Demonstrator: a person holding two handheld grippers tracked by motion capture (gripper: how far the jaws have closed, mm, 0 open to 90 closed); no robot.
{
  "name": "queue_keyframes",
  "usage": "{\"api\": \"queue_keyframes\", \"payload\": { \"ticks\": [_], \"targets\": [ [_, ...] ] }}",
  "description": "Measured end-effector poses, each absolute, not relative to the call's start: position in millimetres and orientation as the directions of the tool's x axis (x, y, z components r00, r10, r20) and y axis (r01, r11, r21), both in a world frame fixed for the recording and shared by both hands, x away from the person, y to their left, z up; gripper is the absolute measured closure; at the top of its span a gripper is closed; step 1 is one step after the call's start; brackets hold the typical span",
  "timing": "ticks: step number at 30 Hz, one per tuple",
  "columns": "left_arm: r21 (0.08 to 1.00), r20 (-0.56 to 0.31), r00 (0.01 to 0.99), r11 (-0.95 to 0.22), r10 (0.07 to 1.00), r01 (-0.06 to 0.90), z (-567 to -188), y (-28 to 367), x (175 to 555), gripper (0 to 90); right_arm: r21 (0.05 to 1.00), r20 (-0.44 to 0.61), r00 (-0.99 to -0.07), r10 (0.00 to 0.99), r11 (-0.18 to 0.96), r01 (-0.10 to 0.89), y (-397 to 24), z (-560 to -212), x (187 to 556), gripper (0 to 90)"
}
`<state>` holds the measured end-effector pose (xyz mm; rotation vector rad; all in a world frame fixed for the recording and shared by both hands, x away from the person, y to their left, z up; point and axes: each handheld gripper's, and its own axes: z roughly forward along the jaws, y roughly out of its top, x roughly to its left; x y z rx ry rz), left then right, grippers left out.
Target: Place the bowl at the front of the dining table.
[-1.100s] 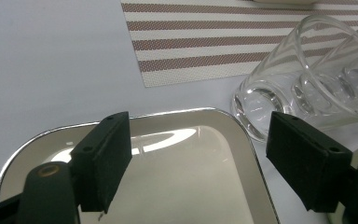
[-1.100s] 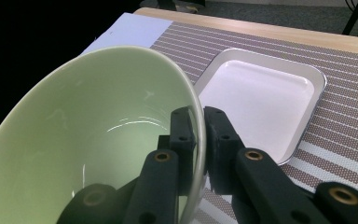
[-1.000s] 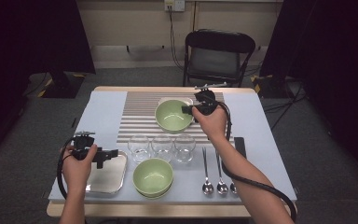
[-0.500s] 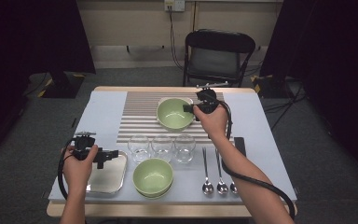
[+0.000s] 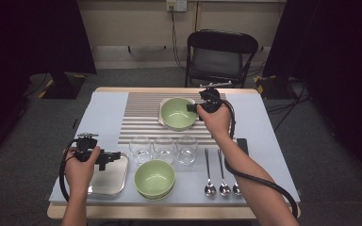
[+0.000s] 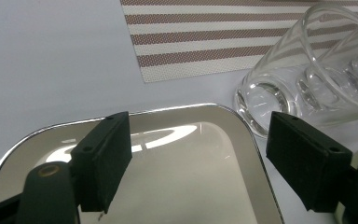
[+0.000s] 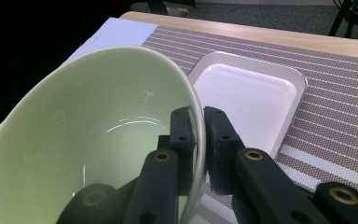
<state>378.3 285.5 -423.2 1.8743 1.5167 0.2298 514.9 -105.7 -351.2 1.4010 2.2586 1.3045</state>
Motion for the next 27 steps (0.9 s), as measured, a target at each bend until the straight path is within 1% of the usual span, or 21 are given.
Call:
{"api": "queue_keyframes", "payload": {
  "ticks": [10, 27],
  "targets": [
    [0.625, -0.289, 0.315, -0.071, 0.904, 0.777, -423.5, 287.0, 378.0, 20.8, 0.753, 0.28, -0.532, 0.799, 0.161, 0.638, -106.7, -351.2, 520.5, 82.7],
    [0.631, -0.273, 0.307, -0.072, 0.912, 0.773, -418.6, 288.7, 375.4, 21.0, 0.754, 0.274, -0.519, 0.809, 0.154, 0.638, -108.5, -352.3, 528.1, 82.7]
  ]
}}
